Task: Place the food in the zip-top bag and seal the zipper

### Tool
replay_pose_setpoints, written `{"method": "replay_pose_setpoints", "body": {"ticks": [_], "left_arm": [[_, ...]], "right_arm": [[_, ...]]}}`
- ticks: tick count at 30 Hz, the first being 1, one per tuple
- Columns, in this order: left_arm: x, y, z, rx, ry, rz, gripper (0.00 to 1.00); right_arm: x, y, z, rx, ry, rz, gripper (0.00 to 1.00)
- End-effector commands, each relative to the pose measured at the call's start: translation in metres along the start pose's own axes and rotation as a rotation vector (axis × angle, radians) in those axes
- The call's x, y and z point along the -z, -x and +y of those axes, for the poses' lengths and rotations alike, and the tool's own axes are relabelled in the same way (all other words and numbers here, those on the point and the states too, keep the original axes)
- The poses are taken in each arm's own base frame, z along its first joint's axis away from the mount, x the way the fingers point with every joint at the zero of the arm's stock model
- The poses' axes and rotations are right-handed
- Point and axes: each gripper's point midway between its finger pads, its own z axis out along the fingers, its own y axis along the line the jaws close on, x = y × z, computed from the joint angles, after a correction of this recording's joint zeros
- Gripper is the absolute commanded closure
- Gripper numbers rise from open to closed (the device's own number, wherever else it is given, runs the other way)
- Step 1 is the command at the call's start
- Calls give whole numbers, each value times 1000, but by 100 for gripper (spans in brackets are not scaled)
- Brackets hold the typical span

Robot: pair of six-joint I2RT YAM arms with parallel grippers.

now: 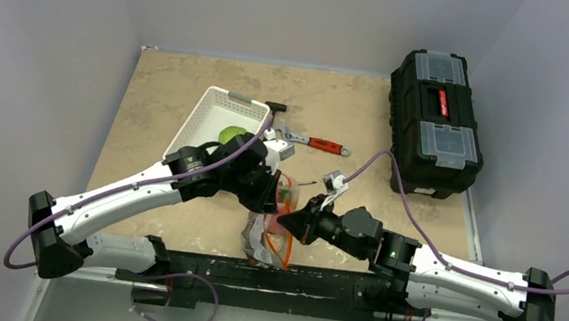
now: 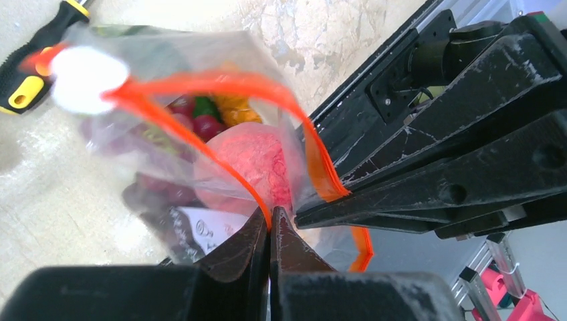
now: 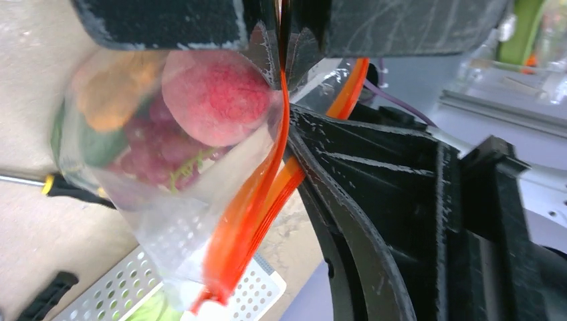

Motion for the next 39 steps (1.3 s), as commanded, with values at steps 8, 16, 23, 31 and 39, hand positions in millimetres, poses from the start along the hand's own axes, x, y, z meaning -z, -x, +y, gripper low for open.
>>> {"method": "replay_pose_setpoints", "body": {"ticks": [8, 16, 23, 31, 39], "left_arm": [[-3, 10, -17, 132, -208, -252, 100], [16, 8, -2, 204, -193, -378, 67], [23, 8, -1, 258, -253, -463, 45], [42, 10, 13, 308, -226, -571, 44], [49, 13, 17, 324, -240, -633, 31]], "right_arm": [[-5, 26, 21, -275, 83, -147, 100], [-8, 26, 24, -278, 87, -142, 100], [-12, 22, 23, -270, 79, -123, 100], [-12, 17, 19, -267, 68, -114, 100], [-13, 18, 20, -248, 72, -113, 100]]}}
